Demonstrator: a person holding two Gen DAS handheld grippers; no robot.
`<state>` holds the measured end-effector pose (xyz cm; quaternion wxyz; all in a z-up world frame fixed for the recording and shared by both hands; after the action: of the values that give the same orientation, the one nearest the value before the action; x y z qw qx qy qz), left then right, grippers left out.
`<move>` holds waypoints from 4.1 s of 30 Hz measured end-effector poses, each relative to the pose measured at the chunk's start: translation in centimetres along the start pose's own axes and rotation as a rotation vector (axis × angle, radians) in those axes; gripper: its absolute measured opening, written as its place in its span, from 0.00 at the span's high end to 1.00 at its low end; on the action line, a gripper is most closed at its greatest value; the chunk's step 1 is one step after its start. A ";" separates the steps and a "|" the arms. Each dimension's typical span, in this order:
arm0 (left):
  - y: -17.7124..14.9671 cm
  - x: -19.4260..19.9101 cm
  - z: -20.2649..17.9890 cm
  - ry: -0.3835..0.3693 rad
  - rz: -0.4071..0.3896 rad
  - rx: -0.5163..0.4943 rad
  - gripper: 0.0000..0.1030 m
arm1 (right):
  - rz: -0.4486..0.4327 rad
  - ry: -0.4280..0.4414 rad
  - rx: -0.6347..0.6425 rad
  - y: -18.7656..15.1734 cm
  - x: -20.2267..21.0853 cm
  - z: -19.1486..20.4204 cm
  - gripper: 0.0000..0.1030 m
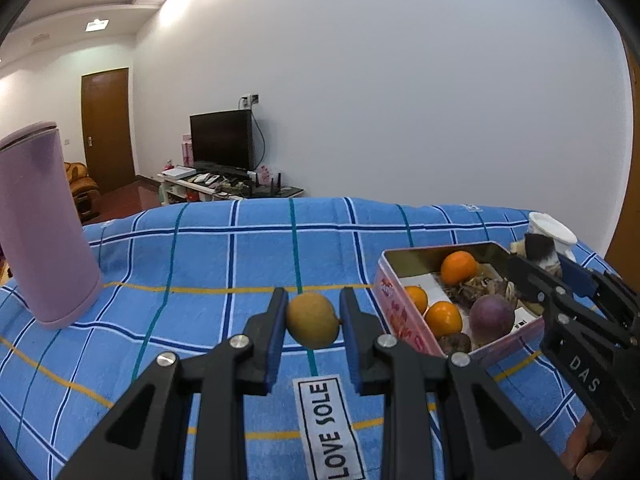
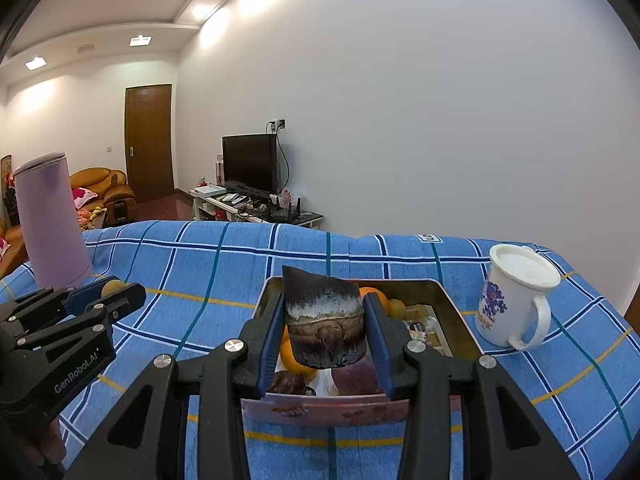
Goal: Organize fruits
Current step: 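Carry the tan fruit toward the tin while the right tool holds the root piece above it, then lower the tan fruit and the root piece into the pink tin with both tools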
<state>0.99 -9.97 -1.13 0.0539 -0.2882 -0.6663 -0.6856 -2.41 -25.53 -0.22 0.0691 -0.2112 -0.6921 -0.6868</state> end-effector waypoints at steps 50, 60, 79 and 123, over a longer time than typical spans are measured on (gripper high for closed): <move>1.3 -0.1 -7.9 -0.014 -0.016 -0.086 0.73 | -0.009 -0.109 -0.015 -0.3 -0.2 -6.1 0.60; 1.8 -0.9 -9.3 -0.035 -0.021 -0.100 0.73 | -0.004 -0.130 -0.029 0.0 -0.8 -7.6 0.60; 2.5 -3.4 -10.5 -0.053 -0.006 -0.084 0.73 | 0.010 -0.161 -0.024 0.5 -2.9 -8.5 0.60; 2.1 -8.5 -11.0 -0.060 0.071 -0.062 0.73 | 0.136 -0.122 0.021 0.1 -9.1 -7.2 0.60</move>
<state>5.48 -23.23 -2.66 0.0494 -0.3338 -0.6355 -0.6945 4.44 -34.34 -3.31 0.0756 -0.2985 -0.6862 -0.6590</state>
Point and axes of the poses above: each gripper's, at about its wrist camera, not at the fingertips, and x roughly against the way its jaws point, z to its left, y to its top, the point moved 4 cm from there along -x, roughly the way its jaws point, and after that the axes turned 1 degree about -y, right-handed, at the moved point
